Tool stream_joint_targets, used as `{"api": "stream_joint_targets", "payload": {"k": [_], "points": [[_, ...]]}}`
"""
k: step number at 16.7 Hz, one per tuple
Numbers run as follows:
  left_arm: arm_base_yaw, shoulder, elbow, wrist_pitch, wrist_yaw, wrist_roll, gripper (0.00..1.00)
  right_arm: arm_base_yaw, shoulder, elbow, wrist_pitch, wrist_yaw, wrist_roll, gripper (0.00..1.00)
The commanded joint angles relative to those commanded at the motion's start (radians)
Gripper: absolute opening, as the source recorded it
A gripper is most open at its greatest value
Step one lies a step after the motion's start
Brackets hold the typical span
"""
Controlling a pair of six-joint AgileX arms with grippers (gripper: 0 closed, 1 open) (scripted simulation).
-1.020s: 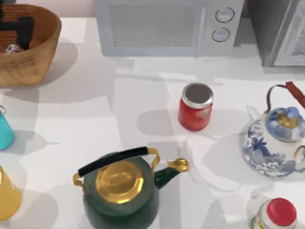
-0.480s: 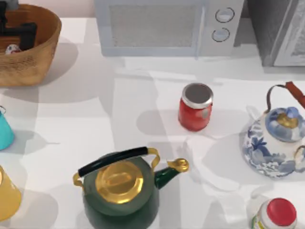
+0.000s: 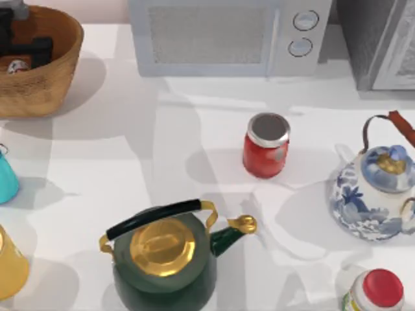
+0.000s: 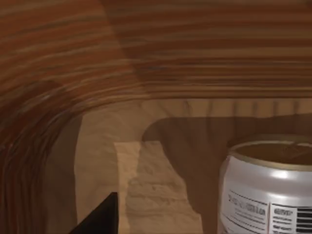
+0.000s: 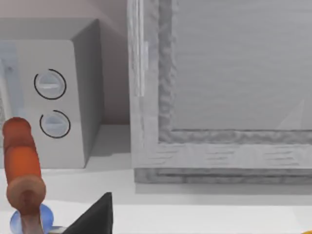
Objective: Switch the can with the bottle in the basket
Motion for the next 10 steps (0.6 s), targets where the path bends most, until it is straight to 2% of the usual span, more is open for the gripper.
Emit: {"api": "stream_joint_targets", "payload": {"k": [1,10], "points": [[0.000,0.000,0.000,0.000,0.000,0.000,1.00,0.000,0.000,0.000,0.000,0.000,0.000,1.00],[0.000,0.000,0.000,0.000,0.000,0.000,0.32,0.000,0.000,0.000,0.000,0.000,0.000,1.00]]}}
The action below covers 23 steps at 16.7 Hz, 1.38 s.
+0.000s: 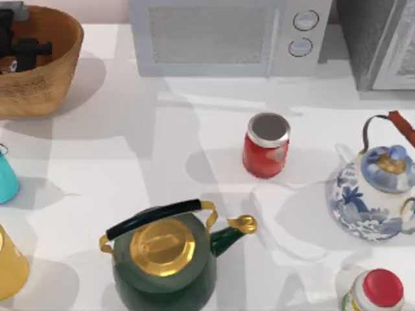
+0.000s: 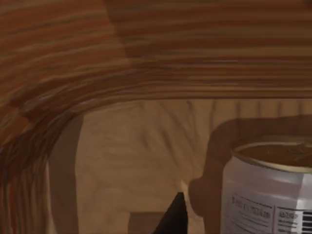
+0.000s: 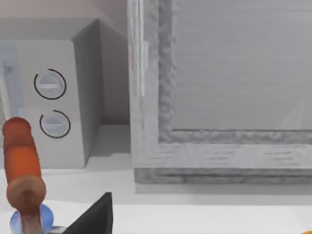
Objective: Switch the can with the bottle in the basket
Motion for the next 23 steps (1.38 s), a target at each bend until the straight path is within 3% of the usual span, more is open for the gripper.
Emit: {"api": "stream_joint_targets", "payload": {"k": [4,5,16,19,23], "points": [[0.000,0.000,0.000,0.000,0.000,0.000,0.02,0.000,0.000,0.000,0.000,0.000,0.000,1.00],[0.000,0.000,0.000,0.000,0.000,0.000,0.00,0.000,0.000,0.000,0.000,0.000,0.000,1.00],[0.003,-0.067,-0.023,0.012,-0.008,-0.004,0.00,0.000,0.000,0.000,0.000,0.000,0.000,1.00],[0.000,-0.188,-0.131,0.068,-0.012,-0.013,0.00,0.000,0.000,0.000,0.000,0.000,0.000,1.00],[-0.013,-0.486,-0.406,0.194,-0.020,-0.025,0.00,0.000,0.000,0.000,0.000,0.000,0.000,1.00]]}}
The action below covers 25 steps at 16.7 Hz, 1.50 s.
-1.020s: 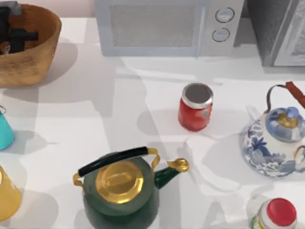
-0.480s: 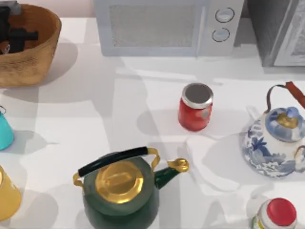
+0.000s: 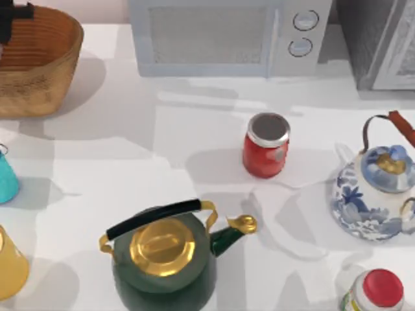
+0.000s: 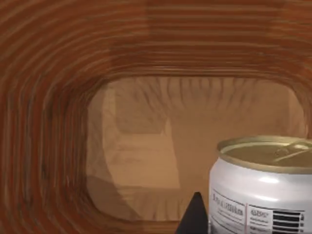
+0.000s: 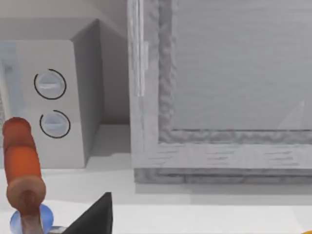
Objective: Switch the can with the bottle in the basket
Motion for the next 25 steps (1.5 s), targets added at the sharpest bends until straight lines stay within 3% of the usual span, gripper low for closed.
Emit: {"api": "stream_joint_targets", "payload": {"k": [16,20,25], "points": [[-0.071,-1.814,-1.641,0.746,-0.050,-0.075,0.00,0.000,0.000,0.000,0.000,0.000,0.000,1.00],[-0.080,-2.053,-1.874,0.876,-0.060,-0.088,0.00,0.000,0.000,0.000,0.000,0.000,0.000,1.00],[-0.083,-2.123,-1.942,0.920,-0.063,-0.093,0.00,0.000,0.000,0.000,0.000,0.000,0.000,1.00]]}}
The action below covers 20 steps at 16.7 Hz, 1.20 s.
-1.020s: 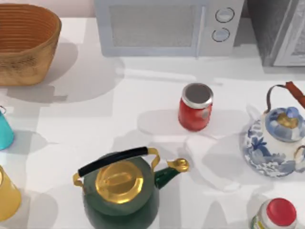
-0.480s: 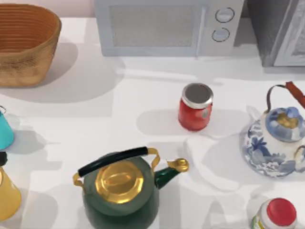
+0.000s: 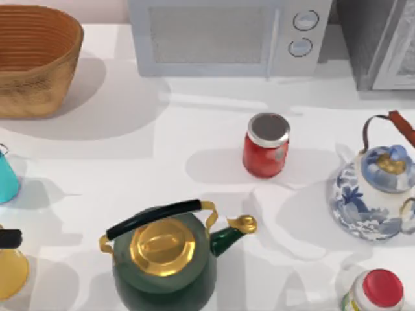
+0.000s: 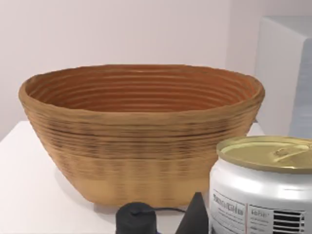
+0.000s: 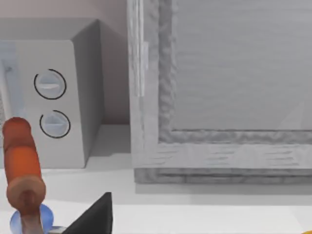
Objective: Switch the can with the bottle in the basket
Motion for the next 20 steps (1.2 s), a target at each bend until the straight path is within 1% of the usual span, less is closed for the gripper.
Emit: {"api": "stream_joint_targets", "payload": {"k": [5,7,11,20], "points": [[0.002,0.005,0.001,-0.002,0.000,0.002,0.00,0.000,0.000,0.000,0.000,0.000,0.000,1.00],[0.000,0.044,0.011,0.024,0.018,0.008,0.00,0.000,0.000,0.000,0.000,0.000,0.000,1.00],[-0.018,0.246,0.060,0.125,0.103,0.026,0.00,0.000,0.000,0.000,0.000,0.000,0.000,1.00],[-0.079,0.835,0.247,0.396,0.348,0.053,0.00,0.000,0.000,0.000,0.000,0.000,0.000,1.00]]}}
